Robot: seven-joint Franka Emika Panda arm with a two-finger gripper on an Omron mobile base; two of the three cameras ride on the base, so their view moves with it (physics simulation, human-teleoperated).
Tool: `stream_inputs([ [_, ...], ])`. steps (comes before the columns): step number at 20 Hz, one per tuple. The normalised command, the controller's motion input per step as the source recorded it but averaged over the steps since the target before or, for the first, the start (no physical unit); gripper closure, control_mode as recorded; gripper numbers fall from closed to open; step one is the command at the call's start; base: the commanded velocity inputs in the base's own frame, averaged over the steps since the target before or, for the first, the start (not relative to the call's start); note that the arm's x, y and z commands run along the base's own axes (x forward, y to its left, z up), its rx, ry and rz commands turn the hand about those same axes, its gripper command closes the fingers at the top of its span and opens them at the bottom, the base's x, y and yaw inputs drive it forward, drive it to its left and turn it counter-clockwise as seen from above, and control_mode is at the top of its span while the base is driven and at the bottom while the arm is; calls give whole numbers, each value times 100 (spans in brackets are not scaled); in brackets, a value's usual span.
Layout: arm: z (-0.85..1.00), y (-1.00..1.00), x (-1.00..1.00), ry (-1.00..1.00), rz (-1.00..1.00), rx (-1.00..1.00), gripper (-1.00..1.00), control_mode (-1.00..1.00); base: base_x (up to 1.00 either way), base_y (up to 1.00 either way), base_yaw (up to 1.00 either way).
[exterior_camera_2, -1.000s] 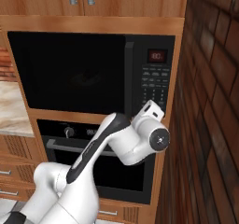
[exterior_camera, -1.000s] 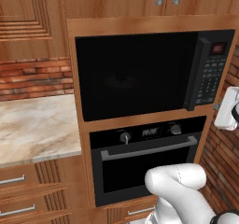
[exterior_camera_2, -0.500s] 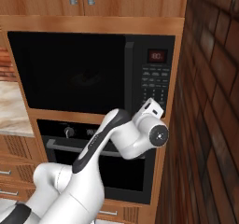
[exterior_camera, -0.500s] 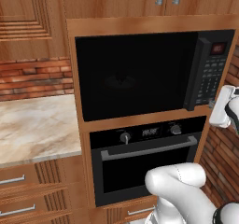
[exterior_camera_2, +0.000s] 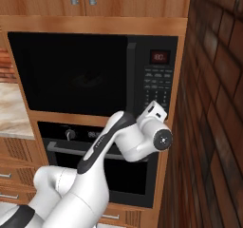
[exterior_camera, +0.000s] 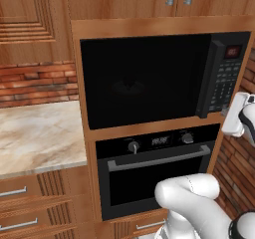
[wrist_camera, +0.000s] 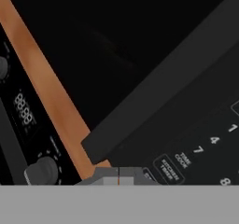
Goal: Transport the steak from the fridge to the microwave and turn on the microwave.
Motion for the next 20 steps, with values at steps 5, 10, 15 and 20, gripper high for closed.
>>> stream_inputs([
  [5, -12, 0, 6, -2, 0, 0, 100, -100, 0, 0, 0],
  [10, -7, 0, 9, -3, 0, 0, 100, -100, 0, 0, 0],
  [15, -4, -2, 16, -3, 0, 0, 100, -100, 0, 0, 0],
  [20, -4, -5, 26, -2, 0, 1, 100, -100, 0, 0, 0],
])
